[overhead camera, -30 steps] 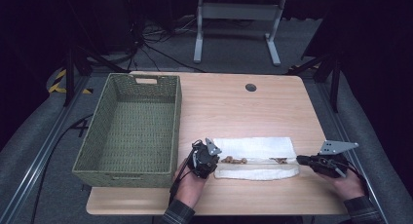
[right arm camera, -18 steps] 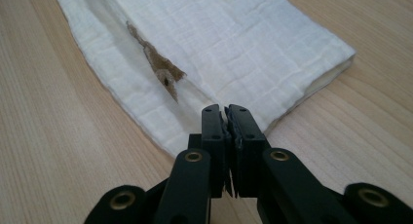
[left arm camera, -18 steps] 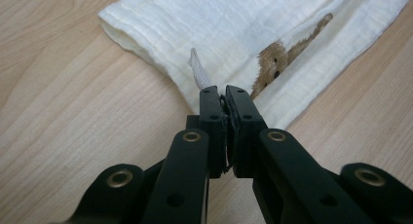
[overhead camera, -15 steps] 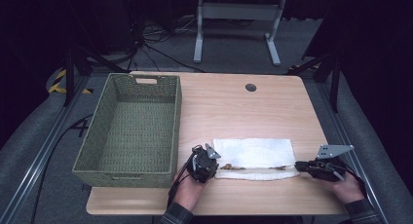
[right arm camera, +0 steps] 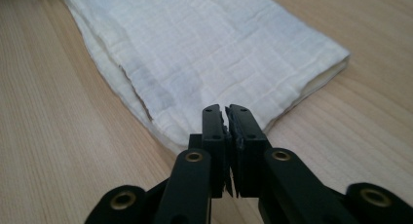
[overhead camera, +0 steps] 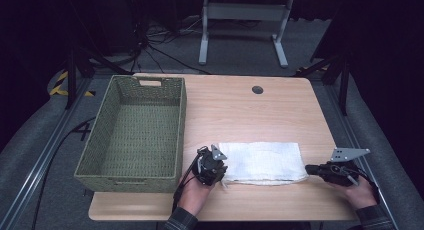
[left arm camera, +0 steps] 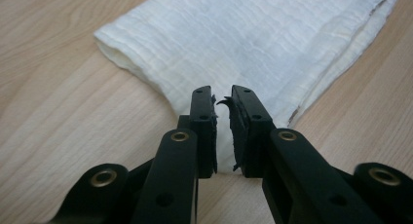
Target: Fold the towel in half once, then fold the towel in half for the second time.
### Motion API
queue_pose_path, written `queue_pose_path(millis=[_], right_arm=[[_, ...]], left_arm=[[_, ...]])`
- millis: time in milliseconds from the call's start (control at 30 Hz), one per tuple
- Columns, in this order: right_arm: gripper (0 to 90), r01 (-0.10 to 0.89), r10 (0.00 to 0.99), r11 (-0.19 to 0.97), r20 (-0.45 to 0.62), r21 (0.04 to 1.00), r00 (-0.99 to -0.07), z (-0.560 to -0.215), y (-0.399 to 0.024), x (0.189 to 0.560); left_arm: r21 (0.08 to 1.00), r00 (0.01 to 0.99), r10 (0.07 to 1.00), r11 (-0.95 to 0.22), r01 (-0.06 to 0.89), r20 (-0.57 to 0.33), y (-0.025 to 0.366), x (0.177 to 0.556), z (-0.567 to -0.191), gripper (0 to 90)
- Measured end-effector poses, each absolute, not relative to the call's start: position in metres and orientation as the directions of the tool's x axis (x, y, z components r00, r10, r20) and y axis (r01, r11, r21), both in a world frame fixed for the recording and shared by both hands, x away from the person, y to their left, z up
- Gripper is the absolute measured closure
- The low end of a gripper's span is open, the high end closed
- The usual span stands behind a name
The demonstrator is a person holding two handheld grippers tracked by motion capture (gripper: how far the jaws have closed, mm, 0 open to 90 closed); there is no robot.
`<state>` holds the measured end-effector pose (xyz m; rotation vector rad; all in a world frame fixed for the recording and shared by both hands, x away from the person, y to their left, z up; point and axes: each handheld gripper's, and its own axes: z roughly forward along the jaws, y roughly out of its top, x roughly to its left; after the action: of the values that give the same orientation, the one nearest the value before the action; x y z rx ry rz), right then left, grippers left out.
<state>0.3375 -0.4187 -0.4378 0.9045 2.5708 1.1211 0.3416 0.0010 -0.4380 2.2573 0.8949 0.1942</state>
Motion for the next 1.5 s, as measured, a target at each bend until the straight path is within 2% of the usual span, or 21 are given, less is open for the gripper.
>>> queue_pose_path(millis=[200, 367, 500, 667, 800, 1500], right_arm=[[89.0, 0.468, 0.570, 0.577, 0.080, 0.669, -0.818, -0.448, -0.414, 0.335], [88.7, 0.471, 0.570, 0.572, 0.088, 0.671, -0.817, -0.449, -0.418, 0.334], [84.1, 0.456, 0.577, 0.559, 0.071, 0.692, -0.814, -0.445, -0.419, 0.336], [77.4, 0.457, 0.593, 0.543, 0.063, 0.704, -0.803, -0.441, -0.418, 0.342], [74.6, 0.456, 0.608, 0.536, 0.049, 0.711, -0.792, -0.437, -0.417, 0.351], [71.2, 0.491, 0.681, 0.498, 0.028, 0.715, -0.732, -0.428, -0.415, 0.424]], left_arm=[[0.603, 0.769, 0.626, -0.567, 0.561, -0.127, -0.004, 0.342, -0.454, 80.7], [0.597, 0.773, 0.624, -0.580, 0.555, -0.113, -0.001, 0.343, -0.452, 81.8], [0.605, 0.763, 0.637, -0.567, 0.559, -0.108, -0.002, 0.346, -0.449, 77.8], [0.626, 0.768, 0.634, -0.564, 0.539, -0.090, -0.005, 0.355, -0.443, 68.7], [0.629, 0.757, 0.646, -0.550, 0.549, -0.095, -0.007, 0.363, -0.440, 64.4], [0.649, 0.682, 0.730, -0.497, 0.576, -0.046, -0.008, 0.409, -0.434, 60.9]])
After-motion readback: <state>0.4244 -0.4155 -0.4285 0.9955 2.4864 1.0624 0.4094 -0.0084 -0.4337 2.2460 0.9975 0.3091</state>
